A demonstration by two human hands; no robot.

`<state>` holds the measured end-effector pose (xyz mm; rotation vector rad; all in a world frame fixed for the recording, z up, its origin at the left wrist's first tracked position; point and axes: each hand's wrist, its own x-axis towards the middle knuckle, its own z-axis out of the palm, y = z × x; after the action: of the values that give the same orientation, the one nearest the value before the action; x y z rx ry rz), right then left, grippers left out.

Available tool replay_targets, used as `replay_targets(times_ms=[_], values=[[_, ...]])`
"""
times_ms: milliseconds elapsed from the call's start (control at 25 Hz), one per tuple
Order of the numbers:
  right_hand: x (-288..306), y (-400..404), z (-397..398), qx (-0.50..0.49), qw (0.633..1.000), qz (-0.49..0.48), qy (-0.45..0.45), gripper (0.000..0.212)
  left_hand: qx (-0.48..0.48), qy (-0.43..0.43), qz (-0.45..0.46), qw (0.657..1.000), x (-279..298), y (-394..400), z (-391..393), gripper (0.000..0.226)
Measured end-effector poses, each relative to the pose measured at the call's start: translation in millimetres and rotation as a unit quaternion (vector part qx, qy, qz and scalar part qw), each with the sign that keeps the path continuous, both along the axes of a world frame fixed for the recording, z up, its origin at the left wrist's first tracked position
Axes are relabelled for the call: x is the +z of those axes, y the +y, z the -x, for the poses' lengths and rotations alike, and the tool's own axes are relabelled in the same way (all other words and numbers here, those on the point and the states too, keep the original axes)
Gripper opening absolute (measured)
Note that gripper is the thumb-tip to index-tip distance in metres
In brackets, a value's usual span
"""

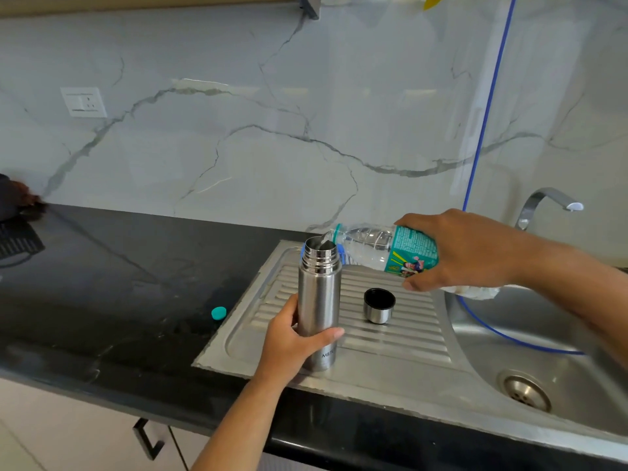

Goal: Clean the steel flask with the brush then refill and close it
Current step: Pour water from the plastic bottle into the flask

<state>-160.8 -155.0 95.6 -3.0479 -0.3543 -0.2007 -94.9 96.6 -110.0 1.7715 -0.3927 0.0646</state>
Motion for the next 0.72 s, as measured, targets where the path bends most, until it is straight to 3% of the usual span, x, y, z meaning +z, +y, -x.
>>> replay_targets(times_ms=[720], values=[[15.7,-2.5,1.9,0.015,0.999,0.042,-0.015,0.067,0.000,-0.001,-0.001,1.000,1.0,-0.1,0.8,0.063]])
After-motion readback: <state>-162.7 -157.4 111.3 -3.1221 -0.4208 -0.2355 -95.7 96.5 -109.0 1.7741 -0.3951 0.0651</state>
